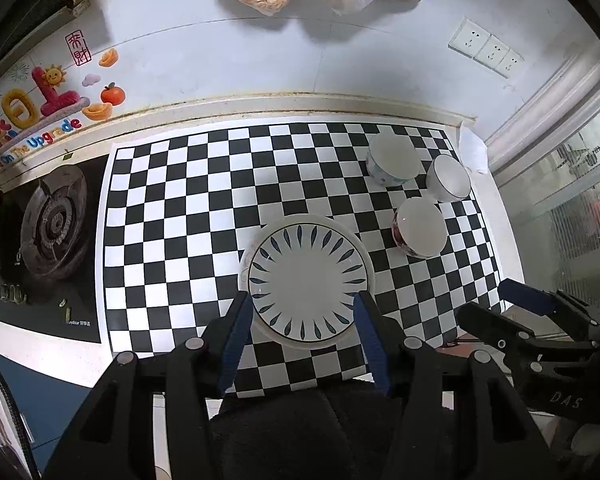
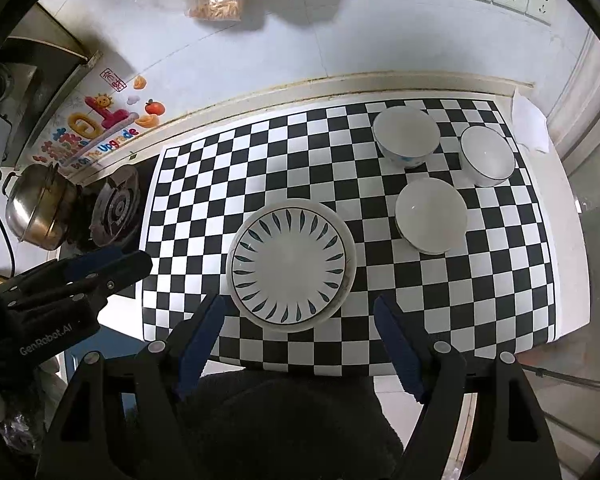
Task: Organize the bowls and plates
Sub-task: 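Move both grippers from the plate stack toward the bowls, then grasp the pink-flower bowl rim with the right gripper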
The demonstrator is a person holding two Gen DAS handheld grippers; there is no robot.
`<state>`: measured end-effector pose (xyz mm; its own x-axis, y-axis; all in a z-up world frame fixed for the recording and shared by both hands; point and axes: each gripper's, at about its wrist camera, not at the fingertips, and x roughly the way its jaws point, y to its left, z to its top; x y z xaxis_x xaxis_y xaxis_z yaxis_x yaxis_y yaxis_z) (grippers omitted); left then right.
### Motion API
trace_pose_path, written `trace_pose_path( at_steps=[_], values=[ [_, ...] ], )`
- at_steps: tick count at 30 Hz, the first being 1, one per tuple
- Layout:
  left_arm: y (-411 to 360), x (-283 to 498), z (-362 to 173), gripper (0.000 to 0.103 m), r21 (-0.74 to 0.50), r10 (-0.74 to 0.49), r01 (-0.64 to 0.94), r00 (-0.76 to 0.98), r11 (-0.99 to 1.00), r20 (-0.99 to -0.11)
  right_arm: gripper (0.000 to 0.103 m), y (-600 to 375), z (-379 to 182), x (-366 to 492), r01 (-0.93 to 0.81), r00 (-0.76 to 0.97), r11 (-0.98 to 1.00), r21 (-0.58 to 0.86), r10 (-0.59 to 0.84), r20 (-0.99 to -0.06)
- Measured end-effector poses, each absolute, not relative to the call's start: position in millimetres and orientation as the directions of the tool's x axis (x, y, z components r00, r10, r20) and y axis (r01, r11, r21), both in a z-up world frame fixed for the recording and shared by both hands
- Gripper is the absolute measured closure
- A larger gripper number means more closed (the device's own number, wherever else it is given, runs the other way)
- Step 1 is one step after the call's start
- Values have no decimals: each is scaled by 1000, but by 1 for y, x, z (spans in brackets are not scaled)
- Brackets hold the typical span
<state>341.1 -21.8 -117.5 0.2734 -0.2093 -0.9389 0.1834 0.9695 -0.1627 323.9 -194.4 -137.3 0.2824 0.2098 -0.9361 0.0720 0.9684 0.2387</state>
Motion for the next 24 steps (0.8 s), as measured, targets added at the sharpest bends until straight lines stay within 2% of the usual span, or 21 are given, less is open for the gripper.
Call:
trace_pose_path(
  at_steps=[11,18,24],
  values=[
    [-22,354,-129,53,-213,-262,215,230,953,-937,19,-205,-142,333,144,297,963,227,177,-938],
    [-48,389,-150,53,-281,-339,272,196,920,-920,19,-260,-166,346,307,315,927,216,116,-942],
    [-104,423,-186,55,-276,-339,321,161,906,-927,19,-336,-208,364,420,312,881,218,85,-946]
  ],
)
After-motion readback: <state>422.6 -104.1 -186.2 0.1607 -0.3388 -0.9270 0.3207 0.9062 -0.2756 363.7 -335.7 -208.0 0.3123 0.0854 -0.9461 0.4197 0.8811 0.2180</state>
